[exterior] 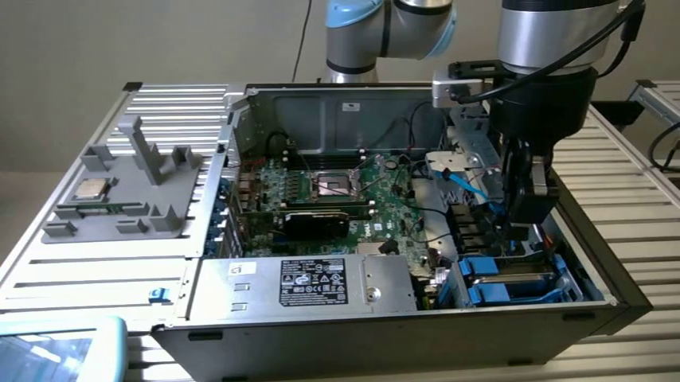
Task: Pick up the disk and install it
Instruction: 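Insert the first disk wire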
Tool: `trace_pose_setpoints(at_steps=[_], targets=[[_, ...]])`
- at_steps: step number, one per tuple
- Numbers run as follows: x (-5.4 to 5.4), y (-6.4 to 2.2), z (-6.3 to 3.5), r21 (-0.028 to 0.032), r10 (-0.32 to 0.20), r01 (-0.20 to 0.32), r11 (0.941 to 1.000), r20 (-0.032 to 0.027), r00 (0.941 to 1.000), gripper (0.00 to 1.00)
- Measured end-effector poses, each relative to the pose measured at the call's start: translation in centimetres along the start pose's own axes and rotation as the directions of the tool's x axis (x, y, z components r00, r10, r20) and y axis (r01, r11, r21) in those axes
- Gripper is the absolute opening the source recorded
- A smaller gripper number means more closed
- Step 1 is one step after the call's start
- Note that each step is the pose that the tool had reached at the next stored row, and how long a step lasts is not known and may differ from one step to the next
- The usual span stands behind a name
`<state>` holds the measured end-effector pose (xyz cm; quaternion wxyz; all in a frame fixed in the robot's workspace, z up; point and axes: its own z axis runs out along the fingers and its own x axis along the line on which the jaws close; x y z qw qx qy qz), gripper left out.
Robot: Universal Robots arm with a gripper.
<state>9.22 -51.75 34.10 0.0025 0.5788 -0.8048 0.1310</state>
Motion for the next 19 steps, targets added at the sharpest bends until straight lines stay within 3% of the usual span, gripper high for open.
trace_pose_setpoints(at_steps=[12, 13, 16, 19], targets=[[0.0, 0.01, 0.05, 0.0025, 0.003, -0.003, 1.0, 0.0004, 1.0, 0.37], [0.0, 0.01, 0.05, 0.0028, 0.003, -0.003, 1.0, 0.0006, 1.0, 0.44], [0.0, -0.03, -0.09, 0.0086, 0.004, -0.004, 1.0, 0.0026, 1.0, 0.44], [0.1, -0.32, -0.97, 0.0129, 0.005, -0.005, 0.9999, 0.0038, 1.0, 0.44]])
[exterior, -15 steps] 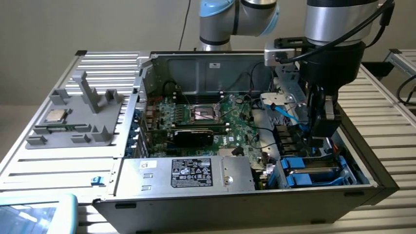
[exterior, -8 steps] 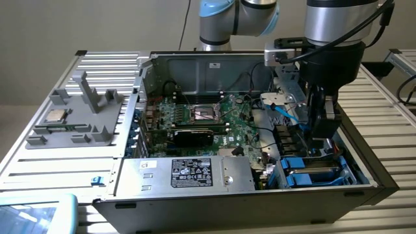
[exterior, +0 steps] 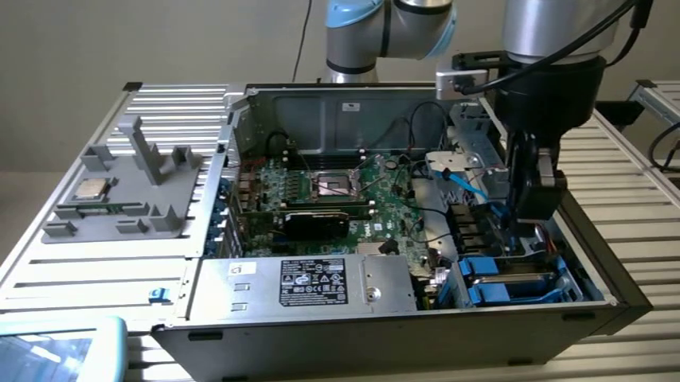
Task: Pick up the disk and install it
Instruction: 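Insert the first disk wire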
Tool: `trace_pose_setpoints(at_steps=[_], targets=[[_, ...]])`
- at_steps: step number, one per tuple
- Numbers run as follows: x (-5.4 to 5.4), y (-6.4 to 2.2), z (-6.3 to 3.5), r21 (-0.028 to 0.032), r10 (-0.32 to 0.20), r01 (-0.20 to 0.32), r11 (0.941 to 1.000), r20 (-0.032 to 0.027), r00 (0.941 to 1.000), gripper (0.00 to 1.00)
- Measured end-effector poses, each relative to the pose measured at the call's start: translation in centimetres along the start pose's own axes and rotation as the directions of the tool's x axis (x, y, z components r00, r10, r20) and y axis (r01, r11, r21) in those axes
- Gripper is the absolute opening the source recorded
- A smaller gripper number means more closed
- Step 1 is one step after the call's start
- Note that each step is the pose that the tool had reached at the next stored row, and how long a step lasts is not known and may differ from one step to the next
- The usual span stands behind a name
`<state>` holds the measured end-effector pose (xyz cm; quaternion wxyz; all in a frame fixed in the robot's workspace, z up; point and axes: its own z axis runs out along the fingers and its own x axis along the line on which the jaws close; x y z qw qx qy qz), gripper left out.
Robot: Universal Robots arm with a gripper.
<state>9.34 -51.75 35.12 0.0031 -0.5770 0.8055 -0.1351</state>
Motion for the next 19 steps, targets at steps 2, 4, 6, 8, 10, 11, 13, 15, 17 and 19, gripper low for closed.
trace_pose_setpoints(at_steps=[2, 4, 6, 8, 10, 11, 13, 15, 17, 19], targets=[[0.1, -0.24, -0.86, 0.0004, 0.0, 0.0, 1.0, 0.0002, 1.0, 0.44], [0.3, -0.47, -1.77, 0.0005, 0.0, 0.0, 1.0, 0.0003, 1.0, 0.44], [0.4, -0.7, -2.63, 0.0007, -0.001, 0.001, 1.0, 0.0003, 1.0, 0.44], [0.5, -0.93, -3.49, 0.0008, -0.002, 0.002, 1.0, 0.0005, 1.0, 0.44], [0.8, -1.22, -4.33, 0.0009, -0.002, 0.002, 1.0, 0.0008, 1.0, 0.44], [1.1, -1.38, -4.72, 0.0008, -0.002, 0.002, 1.0, 0.0007, 1.0, 0.44], [1.7, -1.71, -5.32, 0.0007, -0.002, 0.002, 1.0, 0.0013, 1.0, 0.44], [2.1, -1.91, -5.52, -0.0002, -0.001, 0.001, 1.0, 0.0033, 1.0, 0.44], [2.3, -1.98, -5.49, -0.0012, -0.001, 0.001, 1.0, 0.0063, 1.0, 0.44], [2.3, -2.0, -5.49, -0.0014, -0.001, 0.001, 1.0, 0.0066, 1.0, 0.44]])
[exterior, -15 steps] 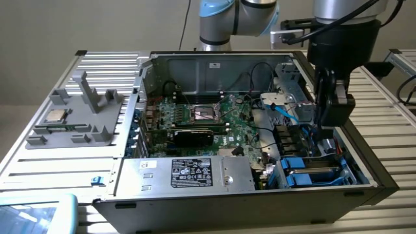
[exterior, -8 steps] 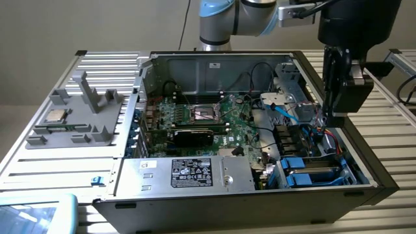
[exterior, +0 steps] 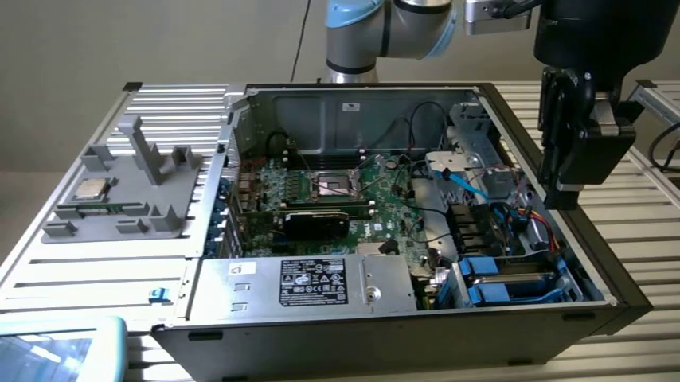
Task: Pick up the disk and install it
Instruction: 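Insert the first disk wire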
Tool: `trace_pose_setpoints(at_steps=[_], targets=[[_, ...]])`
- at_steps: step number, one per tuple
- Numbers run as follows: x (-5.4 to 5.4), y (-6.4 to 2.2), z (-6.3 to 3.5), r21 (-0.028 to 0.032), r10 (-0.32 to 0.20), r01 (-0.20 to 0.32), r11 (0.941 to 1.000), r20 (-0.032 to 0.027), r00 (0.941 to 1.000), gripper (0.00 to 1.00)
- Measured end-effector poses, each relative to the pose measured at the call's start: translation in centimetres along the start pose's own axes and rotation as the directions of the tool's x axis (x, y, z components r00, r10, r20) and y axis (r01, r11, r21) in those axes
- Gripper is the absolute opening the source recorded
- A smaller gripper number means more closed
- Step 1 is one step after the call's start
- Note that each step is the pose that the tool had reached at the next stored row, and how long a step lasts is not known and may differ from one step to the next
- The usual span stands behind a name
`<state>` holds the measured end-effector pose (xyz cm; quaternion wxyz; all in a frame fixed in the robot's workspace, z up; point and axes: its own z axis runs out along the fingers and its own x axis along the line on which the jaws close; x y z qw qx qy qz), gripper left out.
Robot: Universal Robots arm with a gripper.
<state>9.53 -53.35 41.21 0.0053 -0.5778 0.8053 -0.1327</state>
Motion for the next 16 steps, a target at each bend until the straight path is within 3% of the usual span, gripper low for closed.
trace_pose_setpoints(at_steps=[13, 15, 16], targets=[[0.05, 0.07, 0.0, -0.0007, -0.001, 0.001, 1.0, 0.0, 1.0, 0.44], [0.36, -0.01, 0.06, -0.0017, -0.002, 0.002, 1.0, 0.005, 1.0, 0.44], [0.53, -0.05, 0.09, -0.0043, -0.001, 0.001, 1.0, 0.0124, 0.9999, 0.44]])
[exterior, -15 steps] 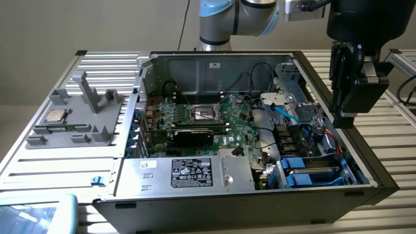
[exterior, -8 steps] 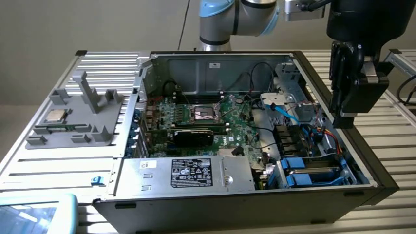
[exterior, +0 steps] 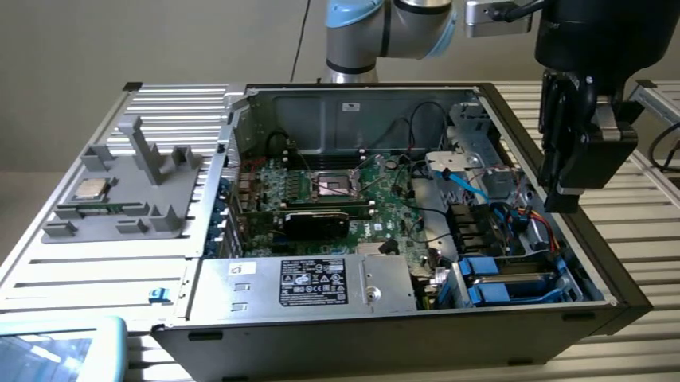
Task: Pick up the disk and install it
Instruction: 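Insert the first disk wire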
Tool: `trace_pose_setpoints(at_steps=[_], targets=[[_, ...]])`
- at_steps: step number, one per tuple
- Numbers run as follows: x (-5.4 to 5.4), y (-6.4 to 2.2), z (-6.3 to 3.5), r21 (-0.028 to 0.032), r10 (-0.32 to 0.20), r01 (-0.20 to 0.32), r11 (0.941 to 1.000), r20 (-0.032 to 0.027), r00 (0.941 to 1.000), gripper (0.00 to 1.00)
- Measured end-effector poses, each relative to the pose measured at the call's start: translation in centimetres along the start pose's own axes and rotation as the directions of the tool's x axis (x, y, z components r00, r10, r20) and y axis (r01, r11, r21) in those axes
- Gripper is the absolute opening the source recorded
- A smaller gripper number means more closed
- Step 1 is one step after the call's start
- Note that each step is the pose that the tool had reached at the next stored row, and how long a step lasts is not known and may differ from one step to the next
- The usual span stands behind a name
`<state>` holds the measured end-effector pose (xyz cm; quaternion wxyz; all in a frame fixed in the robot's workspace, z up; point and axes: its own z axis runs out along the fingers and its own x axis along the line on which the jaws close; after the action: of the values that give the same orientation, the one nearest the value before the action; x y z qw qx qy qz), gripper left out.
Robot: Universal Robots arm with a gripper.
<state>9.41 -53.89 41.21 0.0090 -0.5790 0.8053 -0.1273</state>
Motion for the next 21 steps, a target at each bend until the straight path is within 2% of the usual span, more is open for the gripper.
trace_pose_setpoints(at_steps=[2, 3, 5, 8, 11, 13, 17, 21], targets=[[0.3, -0.07, 0.07, -0.007, 0.003, -0.003, 1.0, 0.0199, 0.9998, 0.44], [0.5, -0.13, 0.1, -0.0093, 0.004, -0.004, 0.9999, 0.0278, 0.9996, 0.44], [1.1, -0.29, 0.22, -0.0098, 0.006, -0.006, 0.9999, 0.0386, 0.9992, 0.44], [1.8, -0.38, 0.34, -0.0167, 0.009, -0.008, 0.9998, 0.0588, 0.9982, 0.44], [2.0, -0.1, 0.36, -0.0217, -0.005, 0.006, 0.9997, 0.0836, 0.9965, 0.44], [2.0, 0.07, 0.36, -0.0227, -0.022, 0.024, 0.9995, 0.0988, 0.9949, 0.44], [2.1, 0.18, 0.43, -0.016, -0.076, 0.078, 0.9968, 0.114, 0.9906, 0.44], [2.0, 0.22, 0.56, -0.0061, -0.146, 0.148, 0.989, 0.1281, 0.981, 0.44]])
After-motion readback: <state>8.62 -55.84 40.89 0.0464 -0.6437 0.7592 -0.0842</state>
